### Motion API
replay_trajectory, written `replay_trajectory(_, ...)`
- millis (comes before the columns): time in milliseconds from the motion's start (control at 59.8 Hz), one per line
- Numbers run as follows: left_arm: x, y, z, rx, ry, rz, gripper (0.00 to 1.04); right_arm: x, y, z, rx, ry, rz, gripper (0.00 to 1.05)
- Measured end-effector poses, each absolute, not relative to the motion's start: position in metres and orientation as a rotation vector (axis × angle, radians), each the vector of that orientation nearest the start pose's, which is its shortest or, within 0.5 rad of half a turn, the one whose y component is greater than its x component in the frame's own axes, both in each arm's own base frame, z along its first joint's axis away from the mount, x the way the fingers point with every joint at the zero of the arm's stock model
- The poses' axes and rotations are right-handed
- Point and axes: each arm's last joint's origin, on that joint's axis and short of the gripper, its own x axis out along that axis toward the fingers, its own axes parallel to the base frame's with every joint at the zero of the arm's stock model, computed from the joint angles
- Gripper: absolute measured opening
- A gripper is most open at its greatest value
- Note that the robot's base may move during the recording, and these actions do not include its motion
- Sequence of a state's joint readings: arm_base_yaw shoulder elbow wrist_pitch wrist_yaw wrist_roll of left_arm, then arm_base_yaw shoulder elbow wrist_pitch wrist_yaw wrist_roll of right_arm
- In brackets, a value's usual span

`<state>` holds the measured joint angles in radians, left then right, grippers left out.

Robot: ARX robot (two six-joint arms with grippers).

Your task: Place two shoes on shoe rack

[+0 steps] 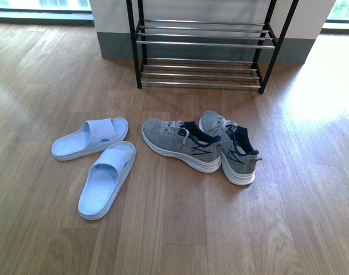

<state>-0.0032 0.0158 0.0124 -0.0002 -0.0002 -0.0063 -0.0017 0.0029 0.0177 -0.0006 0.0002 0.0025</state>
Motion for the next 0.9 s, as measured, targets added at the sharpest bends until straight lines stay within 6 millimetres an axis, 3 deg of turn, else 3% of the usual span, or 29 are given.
replay_trajectory(903, 0.0979, -0.0003, 0.1665, -0.006, 0.004, -0.003, 0.95, 0.0968, -0.0002, 0.1693, 0.002, -0.014, -0.002, 0.95)
